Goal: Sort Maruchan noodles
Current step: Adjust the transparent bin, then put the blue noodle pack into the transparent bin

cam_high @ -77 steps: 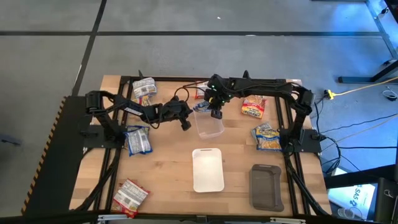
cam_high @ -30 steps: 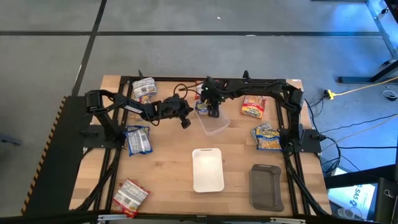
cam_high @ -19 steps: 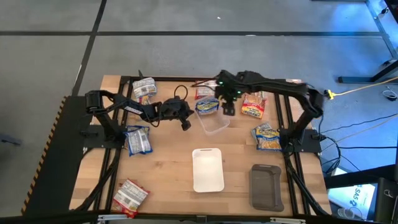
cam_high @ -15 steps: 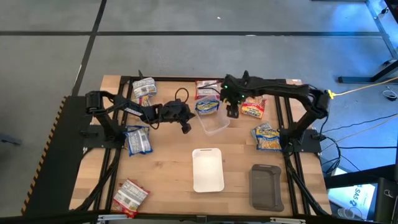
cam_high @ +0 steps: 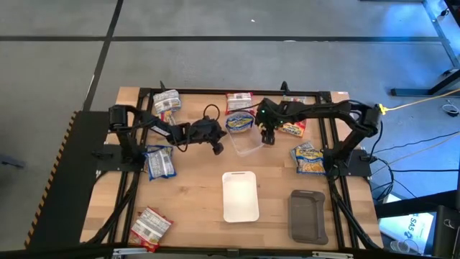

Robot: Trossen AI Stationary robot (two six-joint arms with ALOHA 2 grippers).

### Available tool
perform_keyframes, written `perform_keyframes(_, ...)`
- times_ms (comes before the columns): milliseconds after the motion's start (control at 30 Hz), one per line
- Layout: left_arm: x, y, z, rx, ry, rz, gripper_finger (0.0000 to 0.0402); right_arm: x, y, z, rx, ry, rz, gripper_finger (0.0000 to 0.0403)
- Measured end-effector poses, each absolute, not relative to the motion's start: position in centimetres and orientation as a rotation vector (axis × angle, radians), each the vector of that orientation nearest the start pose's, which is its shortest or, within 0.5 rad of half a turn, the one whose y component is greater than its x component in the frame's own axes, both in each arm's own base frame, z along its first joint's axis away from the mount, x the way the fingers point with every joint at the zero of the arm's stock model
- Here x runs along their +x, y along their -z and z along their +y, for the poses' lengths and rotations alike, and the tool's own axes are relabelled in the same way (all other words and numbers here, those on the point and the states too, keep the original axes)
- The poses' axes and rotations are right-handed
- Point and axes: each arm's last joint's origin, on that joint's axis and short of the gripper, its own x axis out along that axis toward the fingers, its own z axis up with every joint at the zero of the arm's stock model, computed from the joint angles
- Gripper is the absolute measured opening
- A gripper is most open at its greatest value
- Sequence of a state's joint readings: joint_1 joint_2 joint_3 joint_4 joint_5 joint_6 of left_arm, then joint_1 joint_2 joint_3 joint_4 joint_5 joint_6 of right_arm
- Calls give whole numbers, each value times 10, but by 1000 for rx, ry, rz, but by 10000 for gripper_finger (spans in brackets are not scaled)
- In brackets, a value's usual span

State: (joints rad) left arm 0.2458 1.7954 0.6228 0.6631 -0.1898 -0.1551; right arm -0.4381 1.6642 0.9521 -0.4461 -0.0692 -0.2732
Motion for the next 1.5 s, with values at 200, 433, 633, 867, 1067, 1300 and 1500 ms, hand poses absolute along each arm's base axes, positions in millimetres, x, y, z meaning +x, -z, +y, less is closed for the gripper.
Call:
perform_keyframes(200,299,-114,96,-161,-553,440,9,280,-163,-127,112,149,1139,214)
perform_keyframes(433,294,-117,114,-171,-592,407,9,286,-164,-116,137,112,1122,214)
perform_keyframes(633,291,-119,126,-186,-592,380,9,295,-166,-104,131,109,1075,214)
perform_keyframes(867,290,-119,128,-169,-586,392,9,296,-170,-102,113,151,1078,214)
perform_keyframes(1067,284,-147,102,-157,-514,461,9,262,-221,-90,136,142,1147,214)
perform_keyframes(1300,277,-164,54,-150,-374,578,9,208,-272,-70,291,203,1091,214)
perform_keyframes(1500,282,-163,24,-132,-291,573,9,175,-284,-55,502,269,1166,214)
